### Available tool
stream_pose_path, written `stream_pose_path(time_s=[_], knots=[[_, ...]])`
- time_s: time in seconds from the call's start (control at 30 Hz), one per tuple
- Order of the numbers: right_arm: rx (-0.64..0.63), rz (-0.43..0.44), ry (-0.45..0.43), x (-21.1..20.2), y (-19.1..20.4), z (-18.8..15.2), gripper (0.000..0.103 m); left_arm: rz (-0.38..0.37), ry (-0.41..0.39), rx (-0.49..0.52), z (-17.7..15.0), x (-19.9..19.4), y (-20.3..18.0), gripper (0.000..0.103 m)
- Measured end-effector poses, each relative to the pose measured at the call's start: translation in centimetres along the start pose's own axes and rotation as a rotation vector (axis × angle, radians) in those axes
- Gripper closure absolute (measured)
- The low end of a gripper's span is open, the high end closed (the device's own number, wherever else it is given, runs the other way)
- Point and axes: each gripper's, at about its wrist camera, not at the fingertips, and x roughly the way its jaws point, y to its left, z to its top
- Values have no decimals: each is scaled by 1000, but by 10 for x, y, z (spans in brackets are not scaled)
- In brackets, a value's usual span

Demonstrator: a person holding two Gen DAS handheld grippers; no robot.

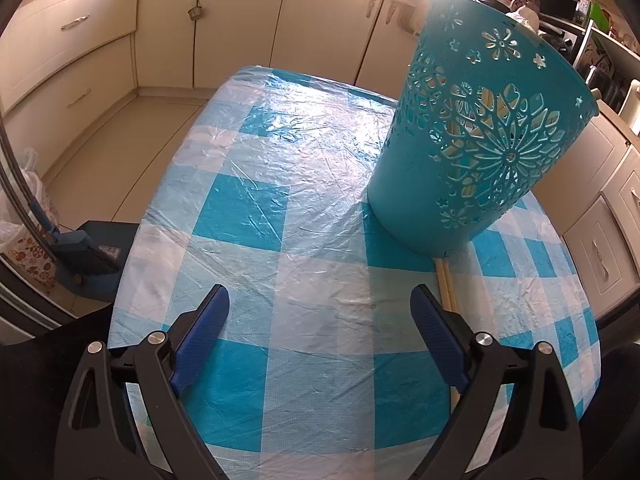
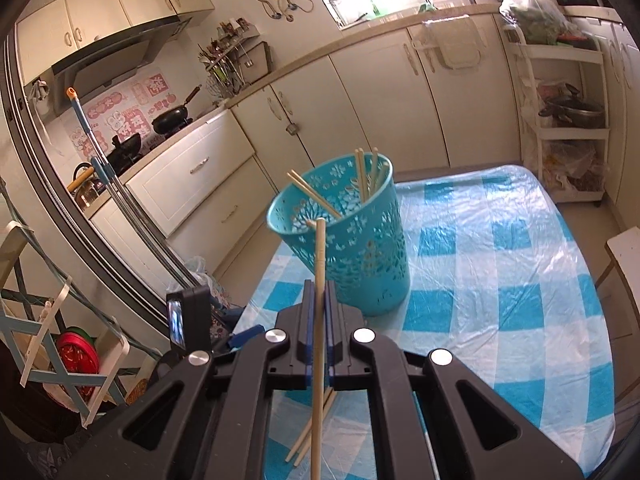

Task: Organize utensils
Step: 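Carry the chopstick with the right tool up over the basket and release it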

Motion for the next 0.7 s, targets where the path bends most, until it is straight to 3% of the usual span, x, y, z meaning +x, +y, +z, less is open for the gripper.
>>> stream_pose_path(time_s=[0.23, 0.43, 0.7], knots=[[2, 27, -62, 4, -4, 28, 97, 2, -1, -1, -1, -1, 0, 15], [0, 74, -225, 10, 5, 80, 97, -4, 0, -13, 1, 0, 2, 15], [-4, -42, -389, 58, 5, 119, 97, -12, 2, -12, 1, 0, 3, 14]])
